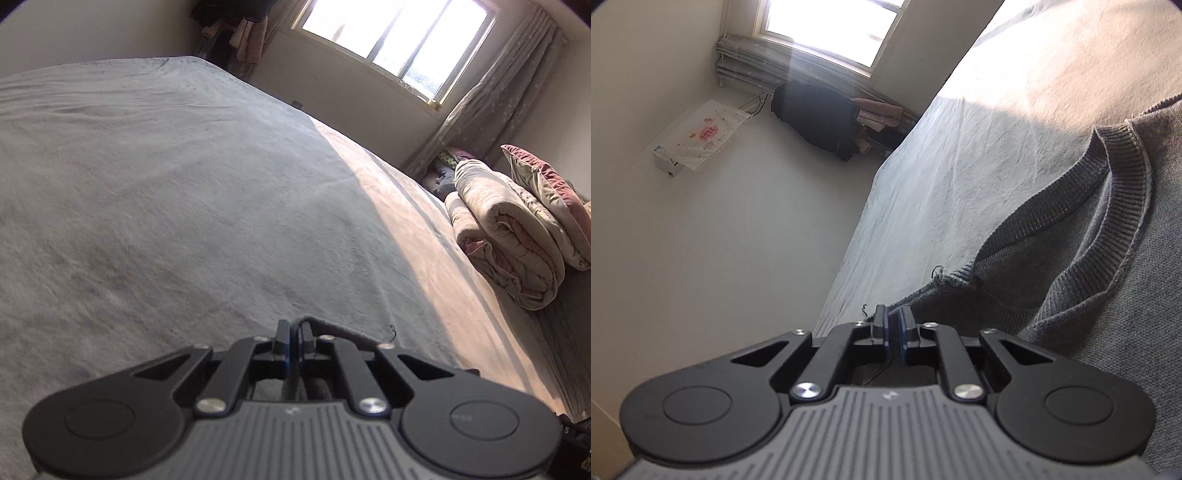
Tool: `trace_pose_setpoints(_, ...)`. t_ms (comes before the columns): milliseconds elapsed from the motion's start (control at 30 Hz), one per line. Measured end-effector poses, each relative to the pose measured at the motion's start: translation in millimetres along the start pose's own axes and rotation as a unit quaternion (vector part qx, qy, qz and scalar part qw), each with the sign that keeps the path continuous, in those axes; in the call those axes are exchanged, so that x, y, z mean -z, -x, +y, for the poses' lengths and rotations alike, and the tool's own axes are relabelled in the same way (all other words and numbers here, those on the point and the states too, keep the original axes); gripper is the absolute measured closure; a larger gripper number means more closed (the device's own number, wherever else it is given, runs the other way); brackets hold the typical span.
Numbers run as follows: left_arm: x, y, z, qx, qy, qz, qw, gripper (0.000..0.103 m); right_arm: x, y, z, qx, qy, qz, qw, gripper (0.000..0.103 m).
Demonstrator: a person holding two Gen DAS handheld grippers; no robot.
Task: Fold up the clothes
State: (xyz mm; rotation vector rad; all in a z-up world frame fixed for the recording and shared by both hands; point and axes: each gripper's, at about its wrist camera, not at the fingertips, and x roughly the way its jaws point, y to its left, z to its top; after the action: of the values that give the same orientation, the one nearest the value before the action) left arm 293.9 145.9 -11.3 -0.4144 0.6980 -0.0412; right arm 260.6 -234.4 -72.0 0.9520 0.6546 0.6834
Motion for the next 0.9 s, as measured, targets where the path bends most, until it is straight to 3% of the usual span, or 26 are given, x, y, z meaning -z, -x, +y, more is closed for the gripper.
trace_pose_setpoints(100,-19.9,-20.4,-5.7,-0.019,-0.030,0.008,0.9993,0.100,2.1,-3.9,-0.9,0.007,0.004,0.000,1.000,0.090)
trace_pose_setpoints(200,-29.4,-33.6,-13.1,-0.012,-0.045,-0.001,0.9989,0.100,3.0,-6.4,-1.9,0.016,0.010,-0.001,1.000,0.090)
trace_pose_setpoints(367,-20.3,-64.3,-15.2,0.005,-0.036,0.015,0.9992,0.098,6.0,-12.1,-2.3,0.026,0.012,0.004,1.000,0.090)
trace_pose_setpoints(433,-13.9,-58.4,-15.9,0.006,-0.034,0.012,0.9993,0.096,6.7,-14.6,1.8,0.027,0.022,0.012,0.999,0.090)
trace_pose_setpoints(633,8.8,-13.5,9.5,0.008,0.074,-0.002,0.9972,0.066,12.0,-23.8,21.4,0.047,0.096,0.044,0.993,0.085)
trace_pose_setpoints(733,26.5,4.3,18.6,-0.003,0.102,-0.017,0.9946,0.063,18.9,-28.4,30.3,0.042,0.128,0.062,0.989,0.059)
trace_pose_setpoints(800,37.7,9.6,24.2,-0.011,0.118,-0.025,0.9926,0.063,27.1,-30.7,42.7,0.028,0.161,0.074,0.984,0.059)
trace_pose_setpoints(900,56.3,11.0,40.3,0.011,0.157,-0.035,0.9870,0.066,40.3,-34.7,61.6,0.003,0.208,0.092,0.974,0.059)
